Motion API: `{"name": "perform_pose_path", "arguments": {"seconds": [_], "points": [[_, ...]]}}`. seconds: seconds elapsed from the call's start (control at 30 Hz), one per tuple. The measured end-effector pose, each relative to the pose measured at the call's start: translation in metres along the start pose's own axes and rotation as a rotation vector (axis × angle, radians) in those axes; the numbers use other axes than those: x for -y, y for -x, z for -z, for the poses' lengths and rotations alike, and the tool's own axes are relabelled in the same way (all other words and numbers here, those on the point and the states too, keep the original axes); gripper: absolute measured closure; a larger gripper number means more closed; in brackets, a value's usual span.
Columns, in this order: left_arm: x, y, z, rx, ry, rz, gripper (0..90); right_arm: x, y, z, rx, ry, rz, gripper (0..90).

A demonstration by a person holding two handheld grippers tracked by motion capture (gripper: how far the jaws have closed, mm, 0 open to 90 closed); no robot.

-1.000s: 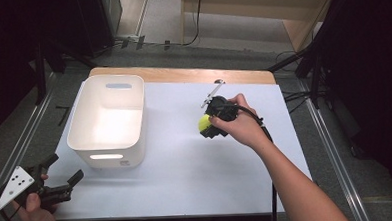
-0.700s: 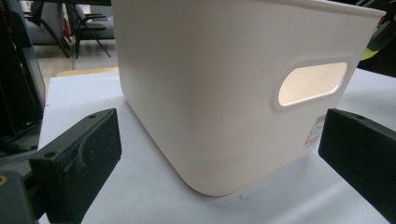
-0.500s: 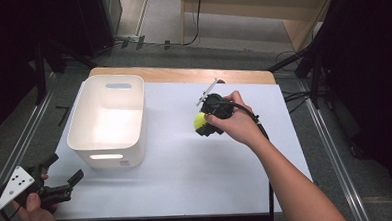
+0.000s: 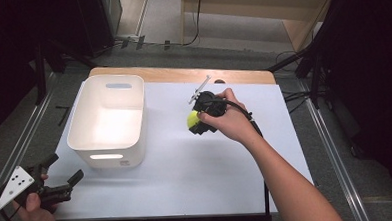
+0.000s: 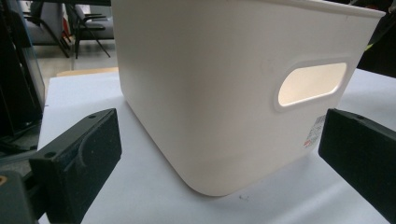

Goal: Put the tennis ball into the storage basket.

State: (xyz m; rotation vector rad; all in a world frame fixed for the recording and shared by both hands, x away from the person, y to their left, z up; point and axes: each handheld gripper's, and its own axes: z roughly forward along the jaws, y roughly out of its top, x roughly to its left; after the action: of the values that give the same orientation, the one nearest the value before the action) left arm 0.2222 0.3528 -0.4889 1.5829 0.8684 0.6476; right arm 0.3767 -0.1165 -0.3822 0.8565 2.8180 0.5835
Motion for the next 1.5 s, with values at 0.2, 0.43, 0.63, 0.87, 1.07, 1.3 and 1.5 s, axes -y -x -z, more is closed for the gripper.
{"name": "perform_pose_path", "arguments": {"seconds": [0.2,0.43,0.63,0.87,1.07,1.3,1.5], "points": [[0.0,0.0,0.0,-0.001,0.003,0.002,0.0,-0.008,-0.003,-0.001,-0.002,0.003,0.018,23.3],[0.0,0.0,0.0,-0.005,-0.003,0.0,0.0,-0.017,-0.007,0.0,-0.011,0.016,0.029,23.3],[0.0,0.001,-0.001,-0.004,-0.005,-0.002,0.0,-0.025,-0.009,0.0,-0.01,0.017,0.041,23.3],[0.0,0.001,-0.001,-0.003,-0.005,-0.004,0.0,-0.033,-0.011,0.002,-0.013,0.022,0.06,23.3],[0.0,0.001,-0.001,-0.003,-0.004,-0.003,0.0,-0.04,-0.014,0.002,-0.014,0.025,0.072,23.3],[-0.001,0.001,-0.001,-0.004,-0.003,-0.003,0.0,-0.049,-0.018,0.002,-0.022,0.037,0.08,23.3],[-0.001,0.001,-0.001,0.0,-0.001,-0.003,0.0,-0.057,-0.022,0.003,-0.03,0.036,0.089,23.3]]}}
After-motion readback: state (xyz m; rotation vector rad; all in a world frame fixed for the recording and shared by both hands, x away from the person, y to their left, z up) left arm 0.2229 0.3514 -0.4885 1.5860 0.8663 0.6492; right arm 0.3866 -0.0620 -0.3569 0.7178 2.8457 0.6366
